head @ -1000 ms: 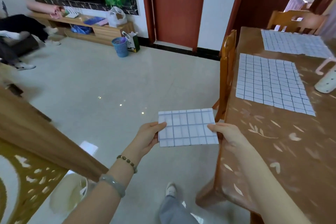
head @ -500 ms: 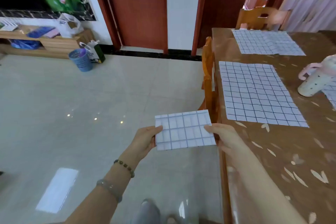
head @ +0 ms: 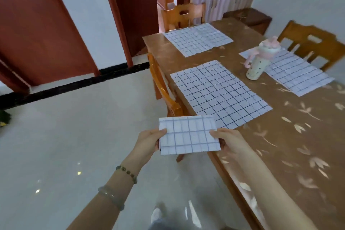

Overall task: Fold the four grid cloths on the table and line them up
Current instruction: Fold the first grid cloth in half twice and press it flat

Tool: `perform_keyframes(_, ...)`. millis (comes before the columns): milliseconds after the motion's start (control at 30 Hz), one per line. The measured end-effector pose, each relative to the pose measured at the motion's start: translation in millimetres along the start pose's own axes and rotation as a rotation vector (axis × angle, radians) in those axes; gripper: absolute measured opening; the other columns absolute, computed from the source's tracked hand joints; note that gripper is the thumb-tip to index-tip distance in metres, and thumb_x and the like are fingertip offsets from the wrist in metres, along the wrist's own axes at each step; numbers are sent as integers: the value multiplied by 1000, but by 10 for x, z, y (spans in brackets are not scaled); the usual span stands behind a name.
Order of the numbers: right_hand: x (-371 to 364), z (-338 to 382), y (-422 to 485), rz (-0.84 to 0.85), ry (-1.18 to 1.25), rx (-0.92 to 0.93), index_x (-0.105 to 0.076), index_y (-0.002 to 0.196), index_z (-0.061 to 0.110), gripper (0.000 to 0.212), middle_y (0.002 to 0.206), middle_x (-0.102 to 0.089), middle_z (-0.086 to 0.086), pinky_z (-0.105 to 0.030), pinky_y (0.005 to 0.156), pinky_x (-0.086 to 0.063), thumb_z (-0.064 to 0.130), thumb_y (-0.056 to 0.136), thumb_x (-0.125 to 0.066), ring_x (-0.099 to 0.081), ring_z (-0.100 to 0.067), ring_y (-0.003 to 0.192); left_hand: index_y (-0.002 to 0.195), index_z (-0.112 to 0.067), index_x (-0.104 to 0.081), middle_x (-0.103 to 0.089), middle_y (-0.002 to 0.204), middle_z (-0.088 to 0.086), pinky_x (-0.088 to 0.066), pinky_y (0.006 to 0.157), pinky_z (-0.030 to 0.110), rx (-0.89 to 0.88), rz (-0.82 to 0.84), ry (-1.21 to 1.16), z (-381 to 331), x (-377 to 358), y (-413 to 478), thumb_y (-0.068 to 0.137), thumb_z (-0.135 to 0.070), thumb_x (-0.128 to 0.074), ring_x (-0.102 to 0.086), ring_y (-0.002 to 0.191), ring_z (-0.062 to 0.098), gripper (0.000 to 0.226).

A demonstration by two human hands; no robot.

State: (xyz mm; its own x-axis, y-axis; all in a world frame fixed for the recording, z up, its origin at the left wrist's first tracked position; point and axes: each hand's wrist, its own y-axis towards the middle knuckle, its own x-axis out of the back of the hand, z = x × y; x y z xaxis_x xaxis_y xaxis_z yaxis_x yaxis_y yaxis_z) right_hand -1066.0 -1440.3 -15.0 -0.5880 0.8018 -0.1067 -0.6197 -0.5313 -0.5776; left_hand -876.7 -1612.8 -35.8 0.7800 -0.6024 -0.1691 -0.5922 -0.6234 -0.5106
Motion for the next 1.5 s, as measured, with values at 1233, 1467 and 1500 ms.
perform_keyframes(1233, 1957, 114, 1034, -486, -366, -144, -74, 89, 6, 11, 86, -68, -2, -22, 68, -44, 11, 80, -71, -59, -12, 79, 90, 4, -63, -71, 82, 16, -58, 62, 27, 555, 384, 394, 721, -1933, 1251, 90, -7, -65, -70, 69, 21, 10)
perform_keyframes(1467, 1882, -24, 1281, -473, -550, -203, -71, 77, 17, 9, 81, -68, 1, -27, 74, -46, 9, 78, -71, -59, -13, 78, 89, 1, -69, -74, 84, 15, -58, 63, 23, 672, 434, 536, 994, -1887, 1081, 89, -17, -67, -71, 74, 21, 18)
perform_keyframes(1500, 1862, -72, 1292, -492, -569, -213, -70, 75, 17, 9, 80, -67, 0, -27, 70, -45, 8, 78, -69, -60, -15, 77, 89, 1, -69, -75, 83, 15, -58, 62, 23, 683, 415, 551, 1005, -1906, 1085, 89, -16, -68, -71, 71, 20, 17)
